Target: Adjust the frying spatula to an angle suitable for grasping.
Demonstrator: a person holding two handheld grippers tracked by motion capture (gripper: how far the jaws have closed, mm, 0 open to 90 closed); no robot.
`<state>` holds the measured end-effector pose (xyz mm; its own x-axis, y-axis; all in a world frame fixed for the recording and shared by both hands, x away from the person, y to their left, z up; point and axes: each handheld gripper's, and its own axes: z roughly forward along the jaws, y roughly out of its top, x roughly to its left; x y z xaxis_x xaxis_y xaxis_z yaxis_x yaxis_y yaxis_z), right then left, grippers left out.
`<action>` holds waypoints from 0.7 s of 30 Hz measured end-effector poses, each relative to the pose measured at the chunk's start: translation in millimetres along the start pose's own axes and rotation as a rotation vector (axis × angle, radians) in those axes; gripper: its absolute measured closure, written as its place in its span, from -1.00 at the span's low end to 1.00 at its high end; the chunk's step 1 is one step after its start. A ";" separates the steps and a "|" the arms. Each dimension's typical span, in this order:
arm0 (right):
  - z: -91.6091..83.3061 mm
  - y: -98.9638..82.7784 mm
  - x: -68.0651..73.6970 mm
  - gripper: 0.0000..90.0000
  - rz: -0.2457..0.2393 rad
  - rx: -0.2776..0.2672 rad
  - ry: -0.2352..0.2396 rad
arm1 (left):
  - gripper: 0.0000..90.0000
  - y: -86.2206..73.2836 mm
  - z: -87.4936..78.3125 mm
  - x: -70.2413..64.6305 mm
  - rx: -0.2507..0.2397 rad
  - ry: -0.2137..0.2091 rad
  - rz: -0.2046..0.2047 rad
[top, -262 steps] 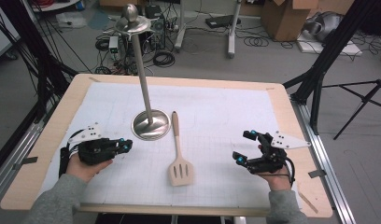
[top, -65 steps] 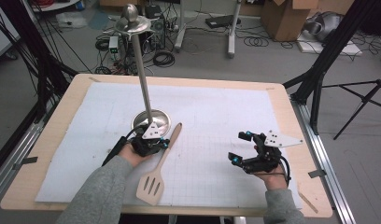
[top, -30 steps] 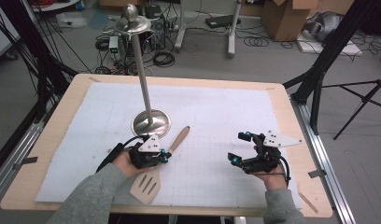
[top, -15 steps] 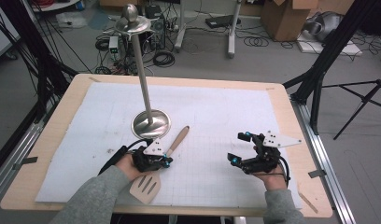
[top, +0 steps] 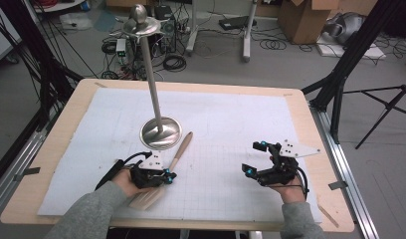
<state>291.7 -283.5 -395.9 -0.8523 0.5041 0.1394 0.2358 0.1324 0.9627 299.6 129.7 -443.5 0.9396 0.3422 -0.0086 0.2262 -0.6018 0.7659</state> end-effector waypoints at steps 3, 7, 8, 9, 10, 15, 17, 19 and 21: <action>0.2 -0.2 -0.1 -0.85 0.001 0.002 0.000 | 1.00 -5.6 -6.0 0.2 -0.004 -0.009 -0.014; 0.8 -0.4 0.9 -0.85 0.003 0.006 0.001 | 1.00 -13.5 -14.9 0.4 -0.010 -0.016 -0.022; 0.8 -0.4 1.0 -0.85 0.002 0.008 0.001 | 1.00 -16.1 -18.4 0.1 -0.008 -0.017 -0.021; 1.2 -0.6 0.6 -0.85 -0.003 0.007 0.000 | 1.00 -18.3 -21.4 0.1 -0.004 -0.019 -0.018; 1.1 -0.6 0.8 -0.85 0.000 0.008 -0.001 | 1.00 -20.1 -23.5 0.1 -0.004 -0.021 -0.015; 2.4 -0.9 0.8 -0.85 -0.002 0.013 0.000 | 1.00 -35.2 -42.1 1.5 -0.001 -0.035 -0.008; 3.0 -0.8 1.1 -0.85 -0.001 0.014 -0.002 | 1.00 -40.3 -48.3 2.0 -0.002 -0.046 -0.004; 3.5 -1.0 1.5 -0.85 0.000 0.017 0.000 | 1.00 -43.7 -52.4 2.3 -0.003 -0.051 -0.002; 3.8 -0.9 1.5 -0.85 -0.003 0.017 -0.001 | 1.00 -45.1 -53.8 2.5 -0.003 -0.053 -0.001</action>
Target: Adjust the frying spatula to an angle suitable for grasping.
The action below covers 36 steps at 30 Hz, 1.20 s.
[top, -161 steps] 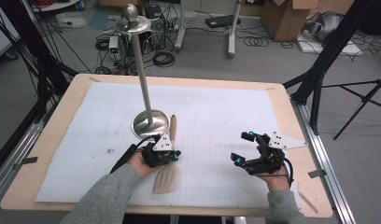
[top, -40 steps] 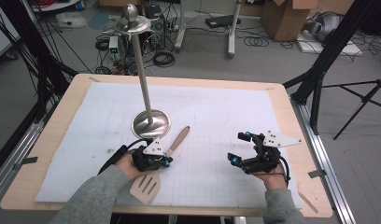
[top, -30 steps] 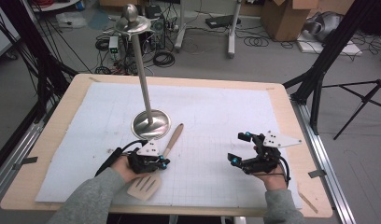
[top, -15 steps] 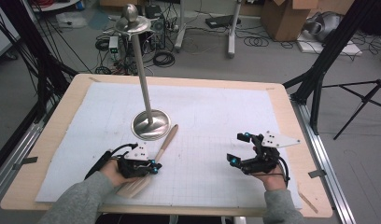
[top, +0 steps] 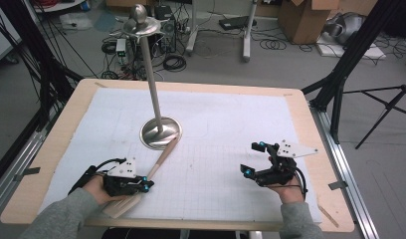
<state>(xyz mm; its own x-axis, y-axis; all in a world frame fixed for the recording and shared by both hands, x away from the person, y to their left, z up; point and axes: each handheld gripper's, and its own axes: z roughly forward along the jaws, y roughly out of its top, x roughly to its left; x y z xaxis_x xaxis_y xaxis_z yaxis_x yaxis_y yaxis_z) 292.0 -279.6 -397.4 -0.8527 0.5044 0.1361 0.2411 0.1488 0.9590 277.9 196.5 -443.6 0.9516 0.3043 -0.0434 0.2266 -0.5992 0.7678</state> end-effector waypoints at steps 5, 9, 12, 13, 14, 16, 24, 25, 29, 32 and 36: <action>0.5 0.3 0.4 -0.85 0.001 0.000 0.002 | 1.00 1.3 -1.5 1.8 -0.001 -0.007 -0.017; 0.1 0.4 -0.7 -0.85 0.005 -0.007 0.000 | 1.00 8.4 -9.9 9.5 -0.048 0.068 -0.033; 1.3 0.8 -1.2 -0.85 -0.001 -0.004 0.002 | 0.99 16.8 -18.5 25.2 -0.083 0.152 -0.101; 1.3 0.8 -1.2 -0.85 -0.001 -0.004 0.002 | 0.99 16.8 -18.5 25.2 -0.083 0.152 -0.101; 1.8 1.1 -0.6 -0.85 0.002 -0.003 0.005 | 0.99 18.5 -19.2 29.4 -0.085 0.174 -0.116; 1.8 1.2 -0.5 -0.85 0.003 -0.003 0.006 | 0.99 21.8 -18.1 36.5 -0.091 0.198 -0.135; 0.1 1.5 -2.7 -0.85 0.005 -0.019 0.002 | 0.99 32.6 2.9 54.1 -0.035 0.238 -0.181; 0.0 1.5 -2.6 -0.85 0.007 -0.020 0.003 | 0.99 33.2 5.7 55.5 -0.029 0.238 -0.184; -0.7 1.6 -3.1 -0.85 0.007 -0.023 0.006 | 0.99 33.4 17.3 60.1 0.006 0.243 -0.214; -1.2 1.4 -3.4 -0.85 0.011 -0.022 0.006 | 0.99 34.1 23.0 61.7 0.020 0.238 -0.218; -0.9 1.4 -4.4 -0.85 0.004 -0.024 0.006 | 0.99 36.5 30.2 62.4 0.040 0.241 -0.222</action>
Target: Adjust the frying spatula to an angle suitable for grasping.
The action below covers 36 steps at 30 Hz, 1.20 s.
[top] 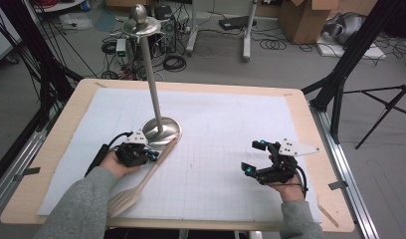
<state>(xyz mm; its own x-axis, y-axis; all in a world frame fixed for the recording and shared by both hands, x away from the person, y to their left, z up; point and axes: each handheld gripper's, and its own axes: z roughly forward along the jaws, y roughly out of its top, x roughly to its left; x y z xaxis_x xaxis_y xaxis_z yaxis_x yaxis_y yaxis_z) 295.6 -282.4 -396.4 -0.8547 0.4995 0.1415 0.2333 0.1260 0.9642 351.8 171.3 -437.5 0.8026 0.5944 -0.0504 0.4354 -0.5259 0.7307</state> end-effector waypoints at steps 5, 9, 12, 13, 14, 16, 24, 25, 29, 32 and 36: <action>0.4 0.0 0.0 -0.85 0.005 0.000 -0.001 | 0.99 7.9 4.4 -6.2 0.031 0.031 0.046; 0.5 0.0 0.5 -0.85 0.006 0.005 0.001 | 0.99 12.8 9.2 -10.7 0.031 0.025 0.059; 0.5 -0.1 0.5 -0.85 0.009 0.006 0.000 | 0.99 17.4 12.5 -13.8 0.036 0.021 0.066; 0.5 -0.1 0.2 -0.85 0.006 0.005 -0.001 | 0.99 18.2 14.1 -14.8 0.033 0.020 0.069; 0.5 -0.2 0.4 -0.85 0.009 0.006 0.000 | 0.99 19.1 15.2 -15.3 0.039 0.012 0.077; 0.5 -0.1 0.1 -0.85 0.006 0.005 -0.001 | 0.99 20.0 17.4 -16.8 0.036 0.005 0.080; 1.1 -0.4 0.0 -0.85 0.007 0.008 -0.001 | 0.99 23.1 22.9 -22.7 0.027 -0.019 0.098; 1.1 -0.4 0.0 -0.85 0.007 0.008 -0.001 | 0.99 23.5 23.7 -23.6 0.028 -0.022 0.103; 1.5 -0.5 0.2 -0.85 0.006 0.010 0.001 | 0.99 24.8 25.5 -26.8 0.032 -0.038 0.118; 1.5 -0.5 0.3 -0.85 0.008 0.012 0.001 | 0.99 25.2 26.2 -27.7 0.028 -0.045 0.131; 1.6 -0.7 -0.1 -0.85 0.007 0.012 0.000 | 0.99 27.4 28.8 -32.2 0.027 -0.072 0.151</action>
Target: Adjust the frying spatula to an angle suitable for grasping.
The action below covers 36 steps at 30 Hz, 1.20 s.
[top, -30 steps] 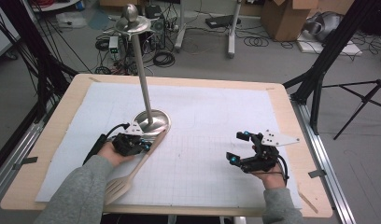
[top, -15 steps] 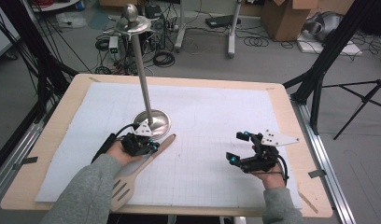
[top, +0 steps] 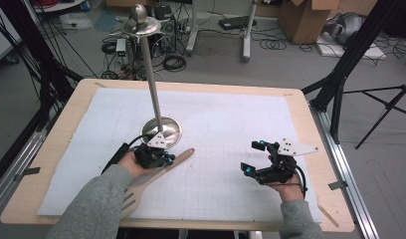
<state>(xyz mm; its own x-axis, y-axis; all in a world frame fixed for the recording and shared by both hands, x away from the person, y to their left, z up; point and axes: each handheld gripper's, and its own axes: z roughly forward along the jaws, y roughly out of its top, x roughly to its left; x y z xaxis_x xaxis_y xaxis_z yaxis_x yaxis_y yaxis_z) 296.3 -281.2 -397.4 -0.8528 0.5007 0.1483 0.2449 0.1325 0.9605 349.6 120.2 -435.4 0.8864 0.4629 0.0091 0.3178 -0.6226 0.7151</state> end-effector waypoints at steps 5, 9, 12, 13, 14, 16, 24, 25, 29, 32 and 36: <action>0.0 0.0 0.1 -0.85 0.002 0.000 0.000 | 0.99 5.0 4.2 -3.9 0.003 -0.011 0.019; -0.8 0.1 -0.6 -0.85 -0.005 -0.004 -0.002 | 0.99 5.3 3.8 -4.0 0.004 0.001 0.025; -1.1 -0.2 -0.4 -0.85 0.003 0.001 0.000 | 0.99 7.1 -3.6 -2.3 -0.028 0.027 0.009; -1.1 -0.2 -0.4 -0.85 0.003 0.001 0.000 | 0.99 7.1 -3.6 -2.3 -0.028 0.027 0.009; -1.1 -0.3 -0.8 -0.85 0.000 0.001 0.000 | 0.99 7.5 -10.2 -1.3 -0.040 0.048 -0.006; -0.8 -0.3 -1.2 -0.85 -0.004 0.000 -0.002 | 0.99 7.8 -14.0 -1.1 -0.050 0.053 -0.007; -0.6 -0.3 -0.2 -0.85 0.000 0.007 -0.005 | 0.99 9.8 -49.7 -11.6 -0.175 0.087 0.000; -0.6 -0.3 -0.2 -0.85 0.000 0.007 -0.005 | 0.99 9.8 -49.7 -11.6 -0.175 0.087 0.000; 0.2 -0.6 0.0 -0.85 -0.003 0.016 -0.001 | 0.99 5.7 -58.4 -17.8 -0.185 0.091 0.019; 0.9 -1.0 -0.1 -0.85 -0.005 0.023 -0.001 | 0.98 1.1 -64.5 -22.5 -0.194 0.091 0.022; 1.4 -1.1 -0.5 -0.85 -0.009 0.025 -0.001 | 0.97 -2.6 -70.1 -25.9 -0.208 0.093 0.024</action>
<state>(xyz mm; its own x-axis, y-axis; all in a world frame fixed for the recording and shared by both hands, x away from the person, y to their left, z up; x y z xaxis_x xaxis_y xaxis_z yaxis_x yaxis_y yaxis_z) 297.1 -280.4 -398.9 -0.8546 0.5002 0.1396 0.2487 0.1581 0.9556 302.3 154.0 -388.6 0.8549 0.5116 0.0859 0.2120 -0.4957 0.8422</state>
